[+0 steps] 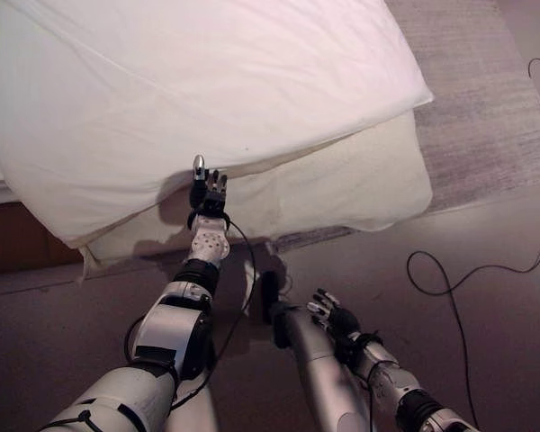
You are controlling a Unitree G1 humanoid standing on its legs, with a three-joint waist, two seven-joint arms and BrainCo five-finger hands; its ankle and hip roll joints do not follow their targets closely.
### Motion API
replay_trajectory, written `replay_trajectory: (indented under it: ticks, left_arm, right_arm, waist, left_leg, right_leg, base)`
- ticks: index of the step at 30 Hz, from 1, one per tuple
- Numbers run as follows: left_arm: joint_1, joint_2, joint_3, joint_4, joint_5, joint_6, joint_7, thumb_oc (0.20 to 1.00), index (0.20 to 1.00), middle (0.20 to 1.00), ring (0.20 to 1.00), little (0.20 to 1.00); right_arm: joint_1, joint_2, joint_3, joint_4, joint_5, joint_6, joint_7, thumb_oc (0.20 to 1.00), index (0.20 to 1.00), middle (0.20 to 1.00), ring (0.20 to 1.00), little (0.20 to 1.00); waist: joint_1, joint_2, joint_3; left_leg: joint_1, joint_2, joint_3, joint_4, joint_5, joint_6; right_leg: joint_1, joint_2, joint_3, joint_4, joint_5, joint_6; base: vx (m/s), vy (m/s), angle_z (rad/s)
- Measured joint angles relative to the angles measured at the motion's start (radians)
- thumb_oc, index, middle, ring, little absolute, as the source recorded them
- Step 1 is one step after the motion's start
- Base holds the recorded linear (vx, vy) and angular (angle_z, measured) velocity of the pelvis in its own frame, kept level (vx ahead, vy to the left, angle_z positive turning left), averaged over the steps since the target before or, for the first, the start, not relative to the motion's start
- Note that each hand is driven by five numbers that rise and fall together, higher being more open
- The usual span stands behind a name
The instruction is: Make the bed
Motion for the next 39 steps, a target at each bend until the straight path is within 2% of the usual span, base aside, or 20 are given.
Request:
replay_trajectory:
  ticks: [2, 3, 4, 5, 6, 13, 16, 20, 26, 31, 37, 38, 39]
  left_arm:
    - [-0.003, 0.005, 0.0, -0.003, -0.001, -0.001, 0.0, 1.0, 1.0, 1.0, 1.0, 1.0]
    - [-0.004, 0.007, -0.001, -0.003, -0.001, -0.001, 0.0, 0.79, 0.79, 0.79, 0.79, 0.79]
    - [-0.004, 0.007, -0.001, -0.003, -0.001, -0.001, 0.0, 0.539, 0.539, 0.539, 0.539, 0.539]
    - [-0.004, 0.007, -0.001, -0.003, -0.001, -0.001, 0.0, 0.404, 0.404, 0.404, 0.404, 0.404]
    - [-0.004, 0.006, -0.001, -0.003, -0.001, -0.001, 0.0, 0.2, 0.2, 0.2, 0.2, 0.2]
    - [-0.015, 0.021, 0.0, 0.002, -0.001, -0.018, 0.043, 0.2, 0.2, 0.2, 0.2, 0.2]
    - [-0.033, 0.019, 0.0, 0.002, 0.0, -0.02, 0.06, 0.2, 0.2, 0.2, 0.2, 0.2]
    - [-0.049, 0.02, 0.0, 0.001, 0.0, -0.03, 0.071, 0.2, 0.2, 0.2, 0.2, 0.2]
    - [-0.068, 0.006, -0.002, -0.011, 0.001, -0.045, 0.09, 0.2, 0.2, 0.2, 0.2, 0.2]
    - [-0.071, -0.045, -0.042, -0.084, 0.001, -0.085, 0.099, 0.2, 0.2, 0.2, 0.2, 0.2]
    - [-0.052, -0.071, -0.093, -0.215, 0.002, -0.107, 0.098, 0.2, 0.2, 0.2, 0.2, 0.2]
    - [-0.051, -0.068, -0.103, -0.216, 0.002, -0.107, 0.098, 0.275, 0.275, 0.275, 0.275, 0.275]
    - [-0.047, -0.063, -0.106, -0.216, 0.002, -0.107, 0.096, 0.454, 0.454, 0.454, 0.454, 0.454]
  right_arm:
    - [0.0, 0.0, 0.0, 0.0, 0.001, 0.0, -0.002, 1.0, 1.0, 1.0, 1.0, 1.0]
    - [0.0, 0.0, 0.001, 0.0, 0.001, 0.0, -0.003, 1.0, 1.0, 1.0, 1.0, 1.0]
    - [0.0, 0.0, 0.001, 0.0, 0.001, -0.001, -0.003, 1.0, 1.0, 1.0, 1.0, 1.0]
    - [0.0, 0.0, 0.001, 0.0, 0.001, -0.001, -0.007, 1.0, 1.0, 1.0, 1.0, 1.0]
    - [0.0, 0.0, 0.001, 0.0, 0.001, -0.001, -0.007, 1.0, 1.0, 1.0, 1.0, 1.0]
    - [-0.001, 0.001, 0.005, 0.0, 0.001, -0.004, -0.016, 1.0, 1.0, 1.0, 1.0, 1.0]
    - [-0.001, -0.001, 0.005, -0.001, 0.007, -0.004, -0.017, 1.0, 1.0, 1.0, 1.0, 1.0]
    - [-0.013, -0.001, 0.02, -0.015, 0.013, -0.005, -0.02, 1.0, 1.0, 1.0, 1.0, 1.0]
    - [-0.093, 0.004, 0.041, -0.044, 0.061, -0.013, -0.035, 1.0, 1.0, 1.0, 1.0, 1.0]
    - [-0.185, 0.007, 0.048, -0.046, 0.089, -0.031, -0.038, 1.0, 1.0, 1.0, 1.0, 1.0]
    - [-0.242, 0.014, 0.048, -0.052, 0.123, -0.044, -0.04, 1.0, 1.0, 1.0, 1.0, 1.0]
    - [-0.239, 0.015, 0.05, -0.052, 0.123, -0.044, -0.042, 1.0, 1.0, 1.0, 1.0, 1.0]
    - [-0.232, 0.015, 0.049, -0.051, 0.123, -0.044, -0.045, 1.0, 1.0, 1.0, 1.0, 1.0]
  waist:
    - [0.0, 0.0, 0.0]
    - [0.0, 0.0, 0.0]
    - [0.0, 0.0, 0.0]
    - [0.001, 0.0, 0.0]
    - [0.001, 0.0, 0.0]
    - [0.005, 0.001, 0.001]
    - [0.026, 0.003, 0.001]
    - [0.031, 0.005, 0.002]
    - [0.043, 0.016, 0.007]
    - [0.076, 0.043, 0.024]
    - [0.089, 0.068, 0.042]
    - [0.089, 0.069, 0.044]
    - [0.086, 0.07, 0.045]
  left_leg:
    - [0.0, 0.0, 0.0, 0.0, 0.0, 0.0]
    - [0.0, -0.001, 0.001, -0.001, 0.0, 0.0]
    - [0.0, 0.0, 0.001, -0.001, 0.0, 0.0]
    - [0.0, -0.001, 0.002, 0.0, 0.0, 0.0]
    - [0.0, -0.001, 0.002, 0.0, 0.0, 0.0]
    - [0.002, -0.002, 0.004, 0.001, 0.0, 0.0]
    - [0.002, -0.001, 0.006, 0.001, 0.0, 0.0]
    - [0.002, -0.003, 0.008, -0.004, 0.0, 0.0]
    - [-0.002, -0.003, 0.009, -0.008, 0.001, 0.0]
    - [-0.007, -0.012, 0.002, -0.011, 0.006, 0.004]
    - [-0.016, -0.02, -0.002, -0.015, 0.012, 0.013]
    - [-0.016, -0.022, -0.003, -0.016, 0.014, 0.015]
    - [-0.016, -0.024, -0.003, -0.016, 0.014, 0.016]
  right_leg:
    - [0.0, 0.0, 0.0, 0.0, 0.0, 0.0]
    - [0.0, 0.0, 0.001, -0.001, 0.001, -0.001]
    - [0.0, 0.0, 0.001, 0.0, 0.001, -0.001]
    - [-0.001, 0.0, 0.002, 0.0, 0.001, -0.002]
    - [-0.001, 0.0, 0.002, 0.0, 0.001, -0.002]
    - [-0.002, 0.0, 0.006, 0.006, 0.004, -0.006]
    - [-0.005, 0.0, 0.009, 0.007, 0.004, -0.006]
    - [-0.007, -0.002, 0.009, 0.007, 0.004, -0.006]
    - [-0.012, -0.002, 0.011, 0.006, 0.004, -0.006]
    - [-0.014, -0.01, 0.007, 0.007, 0.008, -0.012]
    - [-0.016, -0.026, -0.006, 0.009, 0.006, -0.009]
    - [-0.016, -0.029, -0.007, 0.01, 0.006, -0.009]
    - [-0.016, -0.031, -0.007, 0.011, 0.006, -0.009]
  base:
    - [-0.02, 0.001, 0.0]
    - [0.0, 0.0, 0.0]
    - [0.0, 0.0, 0.0]
    - [0.0, 0.0, 0.0]
    - [0.0, 0.0, 0.0]
    - [0.0, 0.0, 0.0]
    - [0.0, 0.011, -0.02]
    - [0.0, 0.0, 0.0]
    - [0.0, 0.0, 0.0]
    - [0.01, 0.013, 0.05]
    - [0.0, 0.005, 0.09]
    - [0.0, 0.005, 0.07]
    - [0.0, -0.001, 0.04]
